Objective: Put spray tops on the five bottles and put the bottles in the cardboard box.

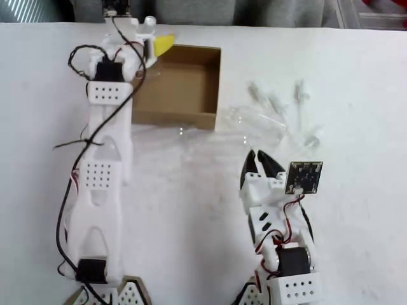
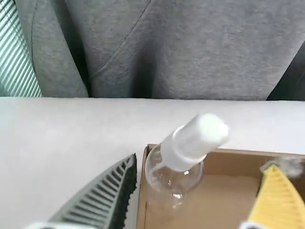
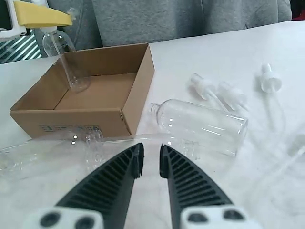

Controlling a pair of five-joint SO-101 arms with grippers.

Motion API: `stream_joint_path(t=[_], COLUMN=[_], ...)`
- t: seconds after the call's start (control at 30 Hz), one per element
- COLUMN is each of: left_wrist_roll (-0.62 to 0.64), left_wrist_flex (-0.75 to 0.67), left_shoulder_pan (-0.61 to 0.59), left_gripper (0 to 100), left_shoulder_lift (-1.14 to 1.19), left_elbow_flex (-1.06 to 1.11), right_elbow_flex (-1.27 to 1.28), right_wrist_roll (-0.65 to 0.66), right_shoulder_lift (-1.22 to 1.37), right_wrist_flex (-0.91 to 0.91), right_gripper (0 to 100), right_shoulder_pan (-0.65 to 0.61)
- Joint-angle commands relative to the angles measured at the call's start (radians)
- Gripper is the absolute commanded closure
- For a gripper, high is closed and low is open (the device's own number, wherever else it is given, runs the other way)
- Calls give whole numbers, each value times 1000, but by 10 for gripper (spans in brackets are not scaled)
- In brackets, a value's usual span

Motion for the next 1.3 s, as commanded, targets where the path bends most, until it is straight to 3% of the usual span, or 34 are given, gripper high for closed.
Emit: stream_joint_path(t=[0.0,0.23,0.43,0.83,1.0,1.27], left_wrist_roll=[-9,-9,-11,-28,-143,-187], left_wrist_flex=[157,485,664,678,677,672], left_shoulder_pan=[-5,-5,-8,-90,-111,-128], left_gripper=[605,605,606,608,608,608], left_shoulder_lift=[-150,-348,-506,-760,-944,-1256], left_elbow_flex=[-63,-63,-63,20,264,694], right_elbow_flex=[9,9,9,9,9,9], right_wrist_roll=[12,12,12,12,12,12], right_shoulder_lift=[-7,-7,-5,-5,-5,-5], right_wrist_flex=[-4,-4,-2,1,1,2], right_gripper=[946,946,946,946,946,946], right_shoulder_pan=[5,5,7,7,7,7])
